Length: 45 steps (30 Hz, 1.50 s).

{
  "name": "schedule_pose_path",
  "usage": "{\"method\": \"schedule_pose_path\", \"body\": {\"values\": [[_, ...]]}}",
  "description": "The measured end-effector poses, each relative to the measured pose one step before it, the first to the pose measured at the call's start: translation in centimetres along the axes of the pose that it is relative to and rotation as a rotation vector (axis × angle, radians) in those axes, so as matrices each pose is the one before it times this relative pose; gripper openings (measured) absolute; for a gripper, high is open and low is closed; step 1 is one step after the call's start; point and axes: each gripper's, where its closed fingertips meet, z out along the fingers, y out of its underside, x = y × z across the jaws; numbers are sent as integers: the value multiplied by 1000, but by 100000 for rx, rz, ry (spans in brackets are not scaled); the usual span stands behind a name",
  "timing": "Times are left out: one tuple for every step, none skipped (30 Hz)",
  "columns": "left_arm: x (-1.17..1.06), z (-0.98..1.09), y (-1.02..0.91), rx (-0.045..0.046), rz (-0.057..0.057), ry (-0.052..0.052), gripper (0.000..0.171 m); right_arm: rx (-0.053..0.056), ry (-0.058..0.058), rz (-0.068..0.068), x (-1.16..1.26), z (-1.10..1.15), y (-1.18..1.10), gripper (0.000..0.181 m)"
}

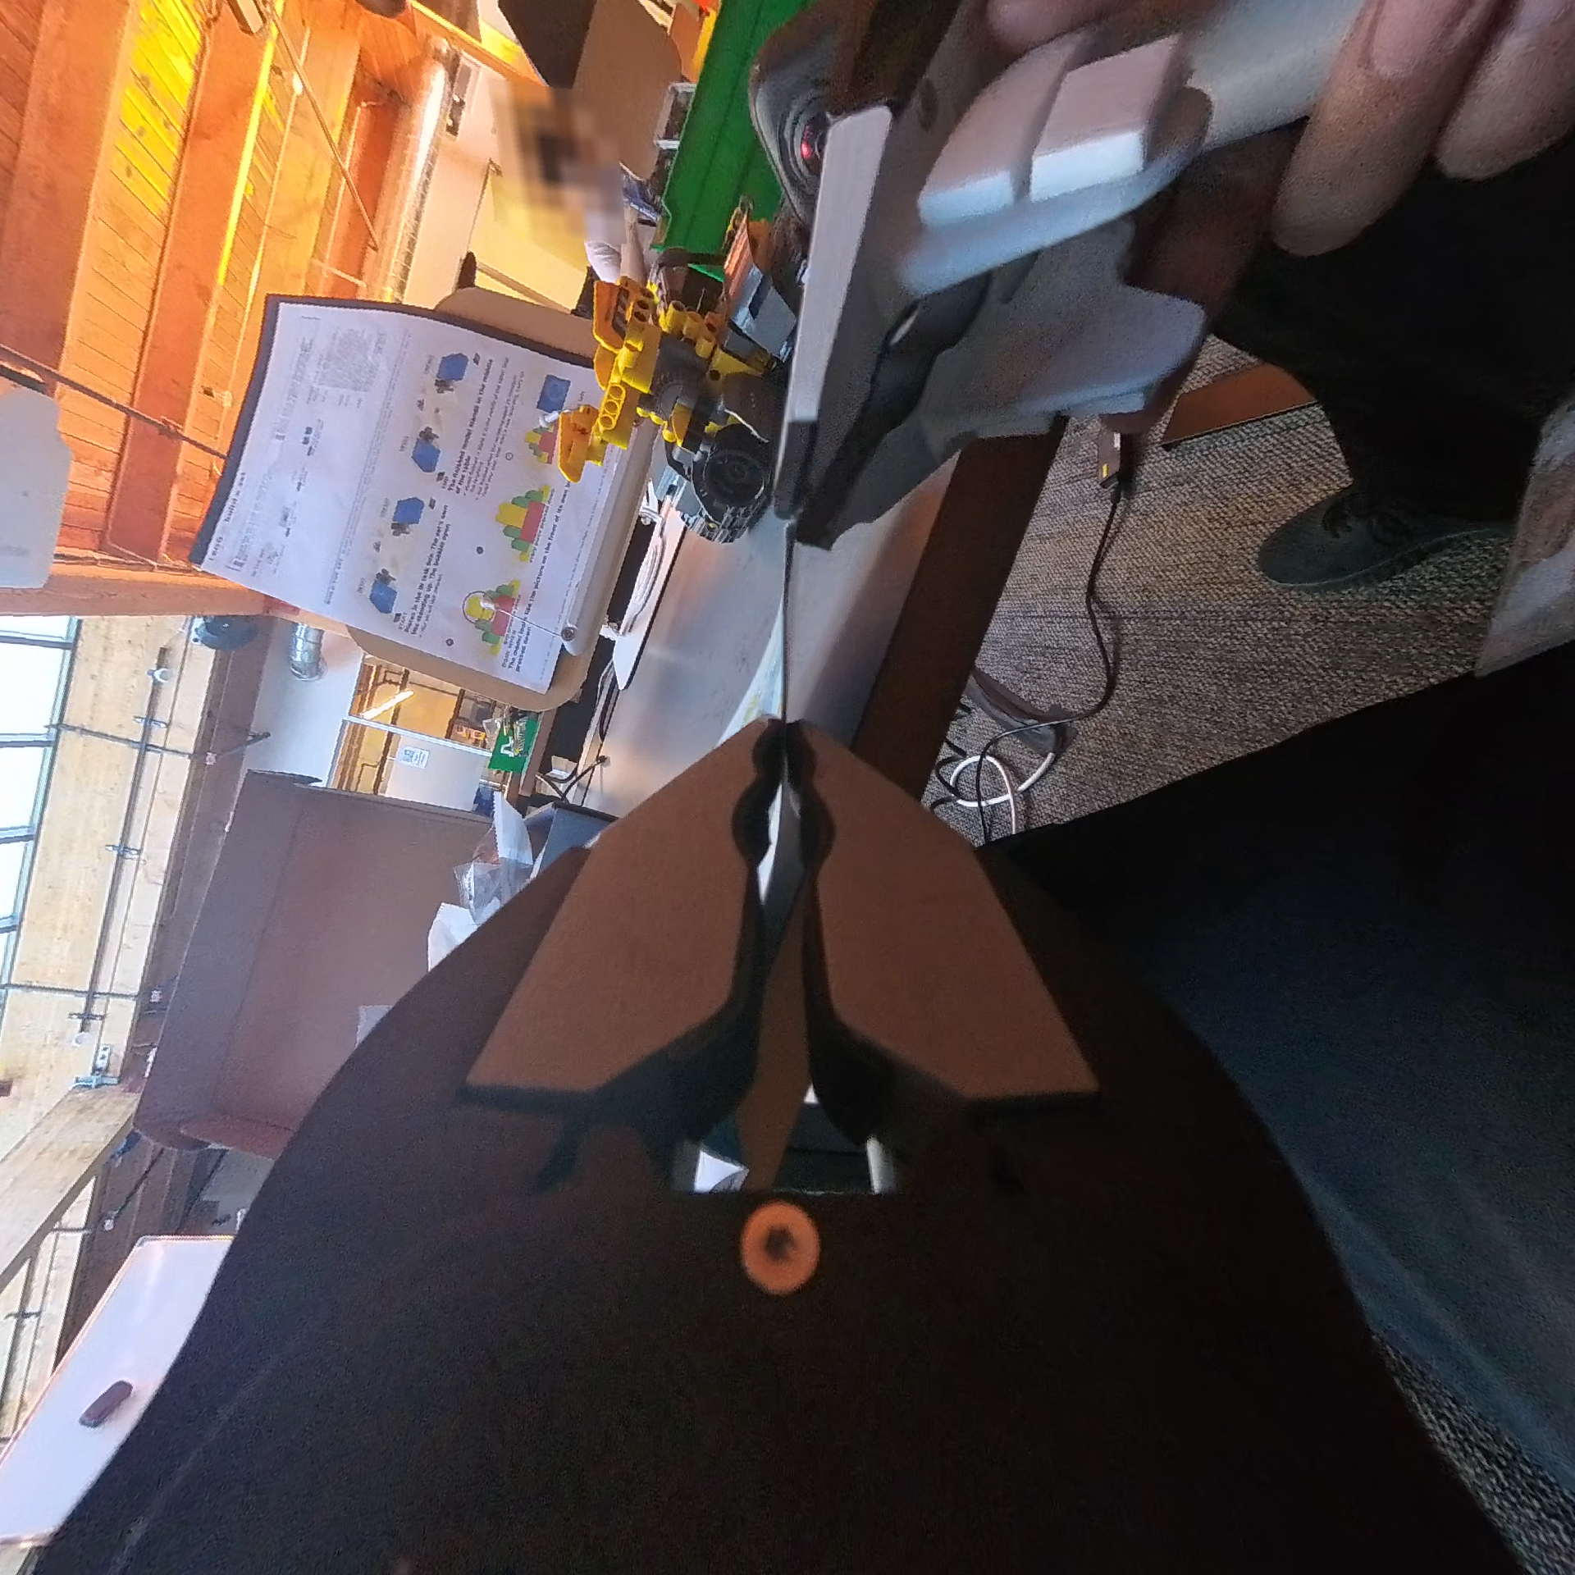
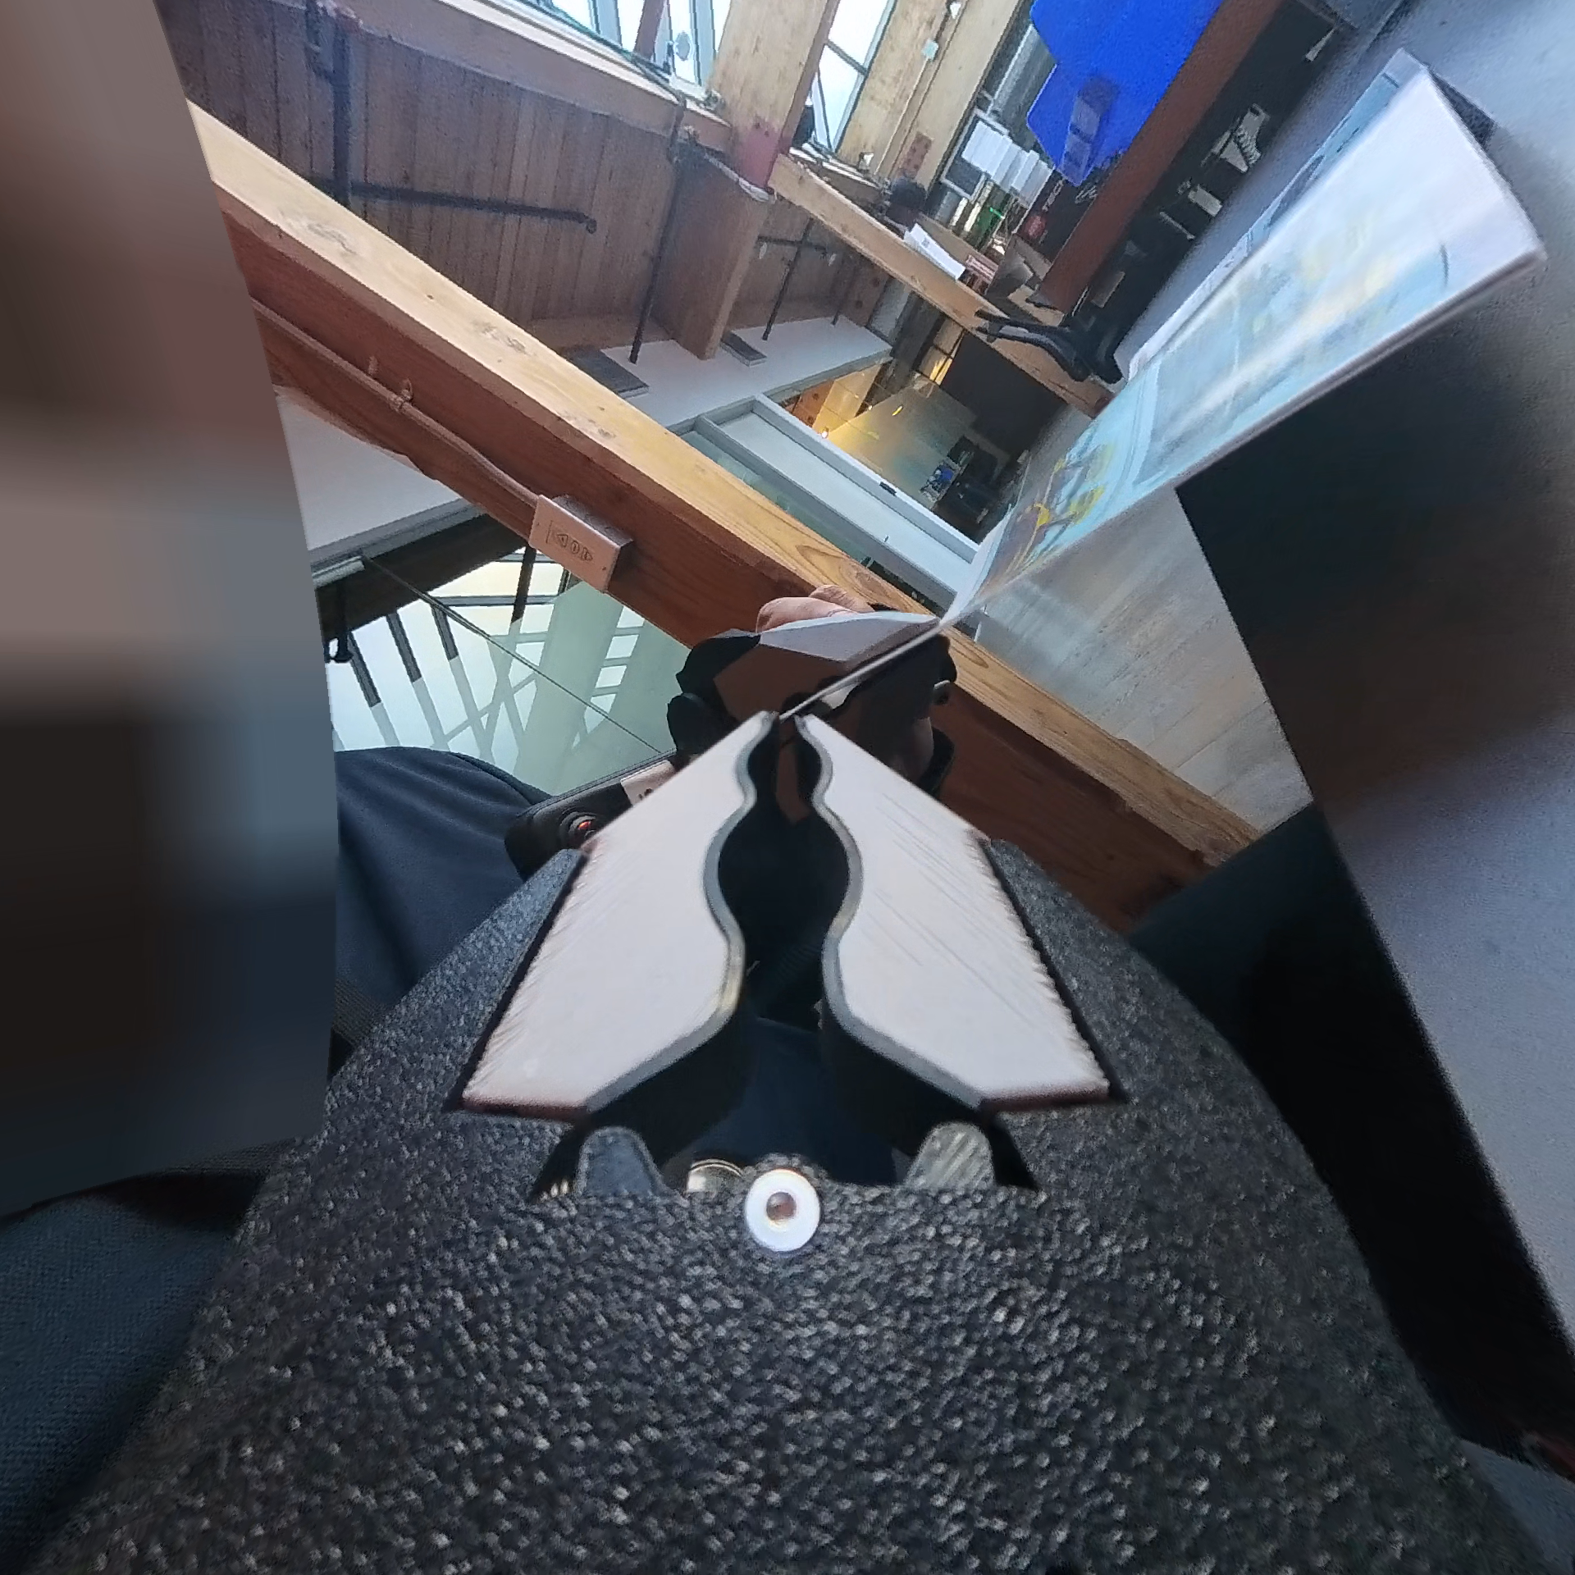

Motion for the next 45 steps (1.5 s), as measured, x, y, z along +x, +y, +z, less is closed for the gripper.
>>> {"method": "schedule_pose_path", "body": {"values": [[-11,-7,-2,32,58,-57,0,49,-477,212,-50,21,-30,3],[24,-18,-31,172,77,61,0,244,-706,337,-90,4,-56,5],[2,-5,-5,-58,191,-20,0,366,-584,284,-64,-4,-70,8],[20,5,9,-116,301,48,0,384,-572,233,-63,-16,-75,10],[34,17,9,-99,244,61,0,298,-446,233,-52,1,-59,12],[13,15,25,-151,266,-40,0,86,78,305,49,0,-35,12],[-21,-2,12,-58,239,-90,0,54,250,410,90,19,-18,13],[-15,-15,-24,104,30,-76,0,158,220,436,65,39,-35,12],[-21,0,-27,33,259,-176,0,103,101,339,25,38,-36,12],[-31,-1,6,-87,497,-384,0,94,-304,418,-37,60,-43,13],[-49,-13,5,-95,461,-475,0,91,-659,463,-108,49,-37,14],[-66,-19,-10,-9,476,-534,0,49,-567,335,-103,52,-40,14],[-63,-39,-29,69,436,-351,0,-146,77,3,-6,49,3,12],[-18,-11,-20,-127,597,-271,0,-337,351,-241,49,35,29,9],[9,-5,-18,-147,1072,-378,0,-254,-89,-103,-4,28,19,8],[40,-4,-15,-150,1080,-210,0,73,-444,284,-31,6,-15,6],[42,12,-5,-170,693,-29,0,160,-105,257,11,8,-39,6],[13,15,25,-249,276,-65,0,-23,-59,-109,-12,11,-11,6],[-4,-5,-2,189,-329,6,0,-145,-67,-90,-9,13,25,5],[-51,-7,45,31,-645,-13,0,-131,20,-79,12,4,20,5],[-126,-8,55,-146,-70,-602,0,45,55,-14,12,-6,4,3],[-87,-3,30,-88,175,-481,0,102,125,140,16,4,-10,3],[-9,3,19,-22,79,-125,0,25,213,198,38,2,0,4],[-10,-8,9,73,299,-195,0,162,190,218,36,-2,-33,6],[-48,-27,-2,-9,611,-464,0,218,4,80,-8,-9,-64,9],[-55,-3,25,-236,738,-492,0,13,104,33,8,-17,-28,11],[14,8,20,-246,919,-224,0,-29,359,136,43,-16,-10,11],[12,2,29,-355,1237,-391,0,102,356,170,59,-19,-27,13],[-8,-8,-14,-166,1418,-505,0,110,-48,89,-17,-6,-17,14],[-13,-21,-58,107,1384,-599,0,109,-429,-24,-78,4,-2,15],[12,-20,-37,81,1278,-421,0,26,-295,-5,-49,9,16,15],[-25,-18,-34,4,1289,-601,0,-66,81,21,29,10,27,15],[-45,11,-6,-91,1681,-851,0,-39,153,53,25,1,17,16],[-18,14,17,-324,1887,-769,0,99,-39,33,-9,14,-7,15],[-12,18,-1,-337,1658,-715,0,59,59,75,13,-6,-11,16],[-19,9,-28,-136,1355,-626,0,107,79,98,9,14,-20,16],[-39,16,-52,-83,1086,-484,0,239,19,47,4,0,-31,16],[-11,11,-32,-54,635,-249,0,229,132,26,21,0,-30,17],[31,3,-10,-78,405,35,0,3,191,-5,36,-3,4,18],[7,0,25,-83,524,-177,0,4,50,-18,7,7,7,18],[-20,-3,38,-138,479,-238,0,174,-72,-19,-18,-8,-21,18],[6,-2,25,-85,140,-15,0,117,89,5,23,2,5,17],[68,-9,-24,157,-10,322,0,-44,310,31,57,-2,22,17],[56,-16,-41,226,57,251,0,-34,367,-27,76,2,32,13],[39,-8,-55,233,31,172,0,-39,312,-91,52,-6,22,11]]}}
